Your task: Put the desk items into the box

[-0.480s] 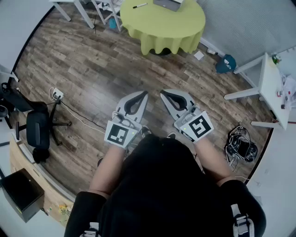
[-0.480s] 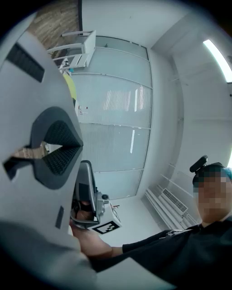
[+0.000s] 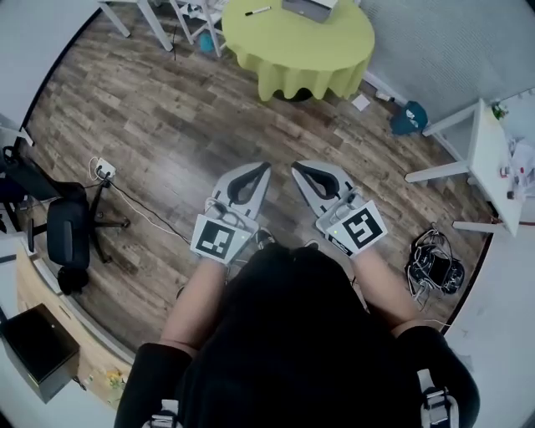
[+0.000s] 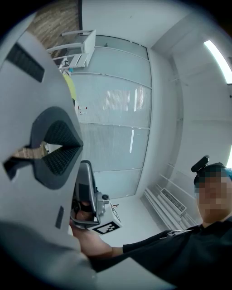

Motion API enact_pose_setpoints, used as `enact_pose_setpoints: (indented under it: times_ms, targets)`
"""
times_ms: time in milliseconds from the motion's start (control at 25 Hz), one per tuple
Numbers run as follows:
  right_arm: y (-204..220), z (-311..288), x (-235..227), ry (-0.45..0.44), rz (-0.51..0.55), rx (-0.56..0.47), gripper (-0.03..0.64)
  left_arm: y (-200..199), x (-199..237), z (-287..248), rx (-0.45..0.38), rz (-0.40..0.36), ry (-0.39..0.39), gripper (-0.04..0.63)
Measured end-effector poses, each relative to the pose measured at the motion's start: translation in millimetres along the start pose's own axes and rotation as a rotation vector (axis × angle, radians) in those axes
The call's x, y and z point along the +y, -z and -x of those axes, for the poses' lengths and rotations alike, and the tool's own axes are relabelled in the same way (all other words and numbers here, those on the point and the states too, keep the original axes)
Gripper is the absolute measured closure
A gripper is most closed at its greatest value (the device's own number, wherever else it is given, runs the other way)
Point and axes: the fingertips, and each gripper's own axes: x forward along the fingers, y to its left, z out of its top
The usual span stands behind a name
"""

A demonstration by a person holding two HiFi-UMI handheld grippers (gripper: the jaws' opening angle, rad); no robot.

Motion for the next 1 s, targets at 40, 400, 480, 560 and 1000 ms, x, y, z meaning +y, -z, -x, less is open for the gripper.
enact_pose_setpoints:
  times_ms: [40, 400, 480, 560, 1000]
  targets:
    - [-0.3, -0.9, 0.9, 0.001, 0.0, 0.002, 0.6, -0.2, 0.7, 0.7, -0.001, -0.001, 0.002, 0.584]
    - [-0.5, -14.1, 1.0, 0.009, -0.014, -0.006, 0.6, 2.4, 14.0, 6.8, 0.002, 0.001, -0.003, 0.584]
    - [-2.4, -19.8, -5.3, 0.005, -0.014, -0.011, 0.6, 2.6, 20.6, 3.4, 0.005, 0.002, -0.009, 0.584]
    - [-2.7, -27.0, -13.4, 0.002, -0.012, -0.013, 0.6, 3.8, 29.8, -1.5, 0.009, 0.01, -0.019, 0.584]
    - [-7.6, -71.7, -96.8, -0.035, -0.005, -0.016, 0.6, -8.8, 83.1, -73.7, -0.015, 0.008, -0.051, 0.584]
